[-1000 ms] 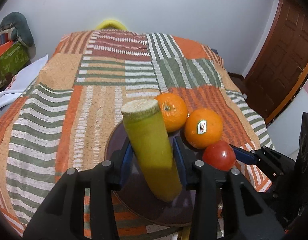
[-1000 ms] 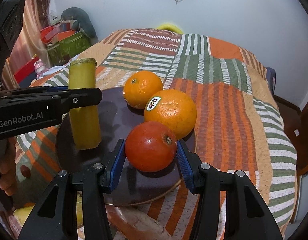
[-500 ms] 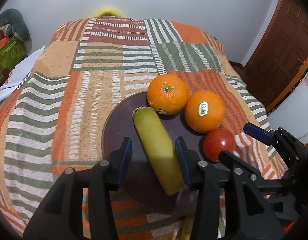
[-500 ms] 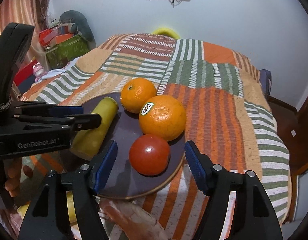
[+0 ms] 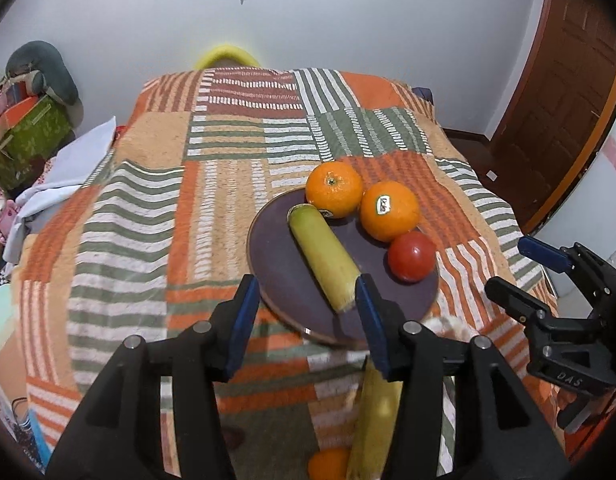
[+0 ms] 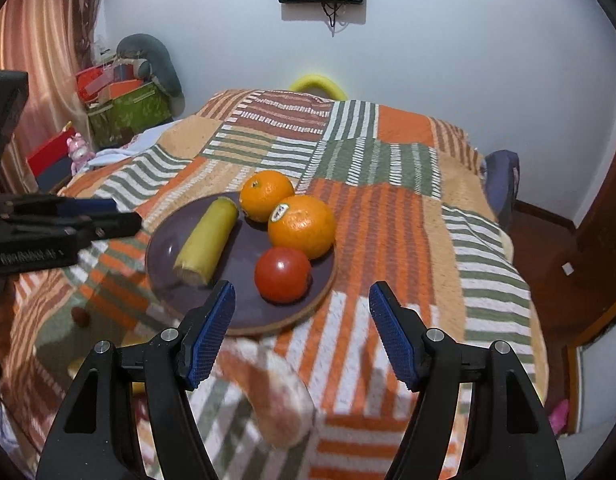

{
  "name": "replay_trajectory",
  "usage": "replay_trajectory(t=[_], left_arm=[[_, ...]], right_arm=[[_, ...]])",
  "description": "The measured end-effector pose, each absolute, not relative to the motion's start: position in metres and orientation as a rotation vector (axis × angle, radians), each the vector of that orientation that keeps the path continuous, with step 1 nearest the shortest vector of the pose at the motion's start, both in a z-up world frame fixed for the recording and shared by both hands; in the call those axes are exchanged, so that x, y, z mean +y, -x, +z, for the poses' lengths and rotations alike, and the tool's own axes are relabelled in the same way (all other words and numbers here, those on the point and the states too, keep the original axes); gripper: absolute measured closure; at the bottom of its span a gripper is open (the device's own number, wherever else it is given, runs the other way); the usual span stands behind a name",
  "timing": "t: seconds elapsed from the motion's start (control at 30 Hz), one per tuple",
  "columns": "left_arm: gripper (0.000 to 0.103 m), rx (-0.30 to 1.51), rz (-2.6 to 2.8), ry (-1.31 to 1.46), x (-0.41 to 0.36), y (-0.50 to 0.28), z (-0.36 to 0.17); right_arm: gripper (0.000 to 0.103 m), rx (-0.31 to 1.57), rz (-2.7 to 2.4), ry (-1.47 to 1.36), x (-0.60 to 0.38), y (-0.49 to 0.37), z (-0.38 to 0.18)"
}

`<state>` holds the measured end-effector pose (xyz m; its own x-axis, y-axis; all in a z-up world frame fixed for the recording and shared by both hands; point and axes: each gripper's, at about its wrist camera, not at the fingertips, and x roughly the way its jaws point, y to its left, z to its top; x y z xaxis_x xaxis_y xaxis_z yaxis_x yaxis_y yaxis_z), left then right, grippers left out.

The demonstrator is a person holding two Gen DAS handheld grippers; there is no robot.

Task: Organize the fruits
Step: 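Grasp the sugarcane piece with the left tool while the right tool grasps the pomelo segment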

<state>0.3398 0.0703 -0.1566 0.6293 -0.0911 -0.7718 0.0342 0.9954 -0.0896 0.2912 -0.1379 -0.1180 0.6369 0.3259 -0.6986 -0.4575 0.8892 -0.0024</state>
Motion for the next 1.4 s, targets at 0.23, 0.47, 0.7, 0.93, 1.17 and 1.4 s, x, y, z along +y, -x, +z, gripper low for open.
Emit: replay_trajectory(t=[0.23, 0.47, 0.7, 0.93, 1.17, 1.4], left_arm=[[0.048, 0.899, -0.067, 0.043, 0.065, -0.302, -0.154], [0.047, 0.956, -0.085, 0.050, 0.055, -0.280, -0.175], [0.047, 1.018, -0.130, 0.064, 0.038, -0.281, -0.200], [0.044, 1.027, -0.162, 0.033, 0.030, -0.290, -0.210], [0.044, 1.038, -0.190, 0.003, 0.022, -0.298, -0.217], [0.044, 1.036, -0.210, -0.054, 0.014, -0.301, -0.226]], right_arm=[[0.037, 0.788, 0.432, 0.188, -0.153, -0.272, -0.126], [0.037, 0.844, 0.430, 0.218, -0.156, -0.260, -0.150], [0.037, 0.915, 0.448, 0.228, -0.149, -0.266, -0.180], [0.037, 0.977, 0.500, 0.245, -0.131, -0.281, -0.203], [0.046, 0.967, 0.537, 0.215, -0.128, -0.285, -0.203], [0.064, 0.972, 0.530, 0.168, -0.140, -0.277, -0.199]])
